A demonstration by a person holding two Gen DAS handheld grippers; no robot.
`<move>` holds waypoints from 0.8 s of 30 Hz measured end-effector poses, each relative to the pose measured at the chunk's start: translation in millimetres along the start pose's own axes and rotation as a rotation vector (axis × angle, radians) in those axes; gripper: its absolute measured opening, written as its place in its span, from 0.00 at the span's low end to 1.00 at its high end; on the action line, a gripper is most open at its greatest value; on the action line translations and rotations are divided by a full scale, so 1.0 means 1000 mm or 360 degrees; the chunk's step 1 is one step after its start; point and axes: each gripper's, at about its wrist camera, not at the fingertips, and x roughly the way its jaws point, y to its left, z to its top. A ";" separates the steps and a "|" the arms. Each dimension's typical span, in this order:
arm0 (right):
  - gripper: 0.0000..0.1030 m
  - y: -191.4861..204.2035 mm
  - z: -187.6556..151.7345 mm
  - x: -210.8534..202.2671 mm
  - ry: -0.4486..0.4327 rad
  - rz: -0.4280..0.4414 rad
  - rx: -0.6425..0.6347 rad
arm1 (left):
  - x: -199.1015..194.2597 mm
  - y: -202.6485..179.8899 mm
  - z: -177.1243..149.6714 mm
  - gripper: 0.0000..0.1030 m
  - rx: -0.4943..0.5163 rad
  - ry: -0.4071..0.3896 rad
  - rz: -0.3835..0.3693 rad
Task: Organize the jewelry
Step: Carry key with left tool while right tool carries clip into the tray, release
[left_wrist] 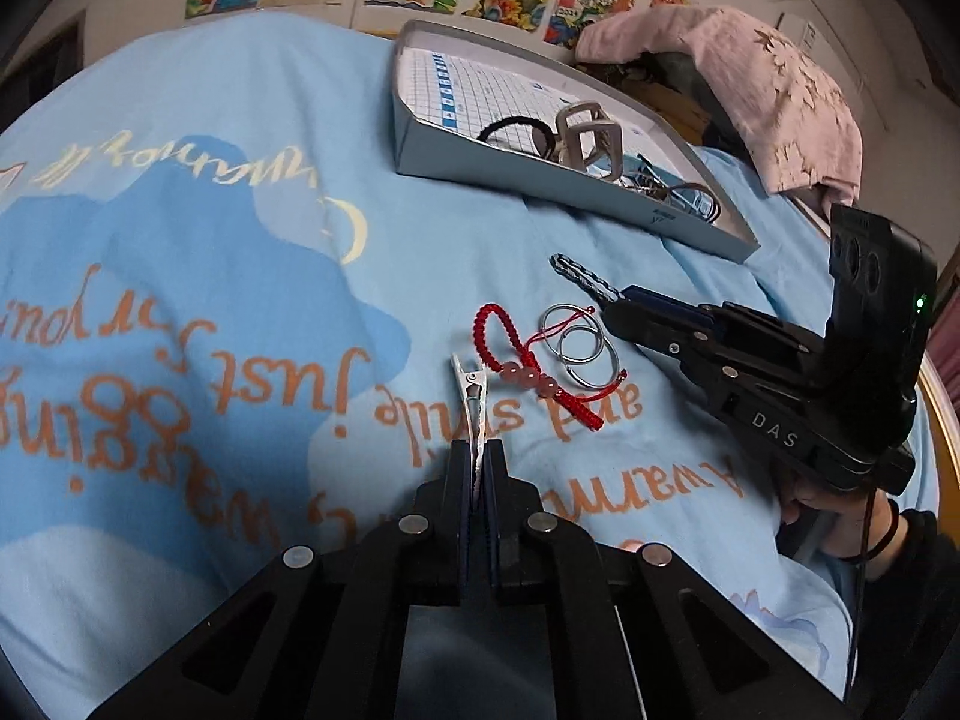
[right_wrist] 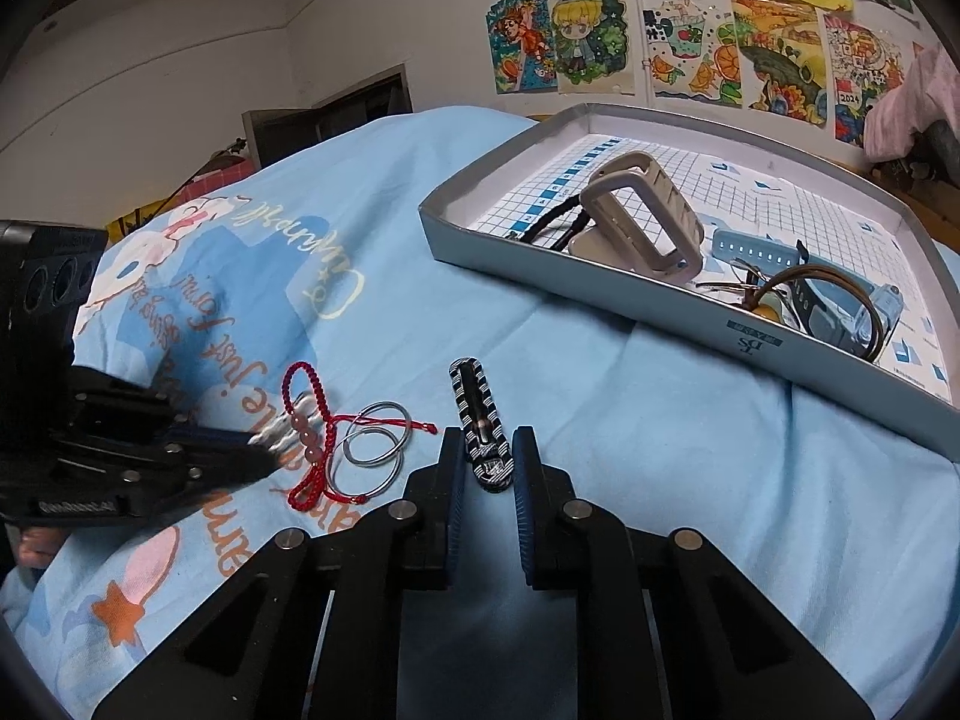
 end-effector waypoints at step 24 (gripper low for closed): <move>0.13 -0.006 0.009 -0.056 -0.0324 -0.0103 0.0060 | -0.052 -0.028 0.057 0.04 -0.0002 -0.0568 0.0419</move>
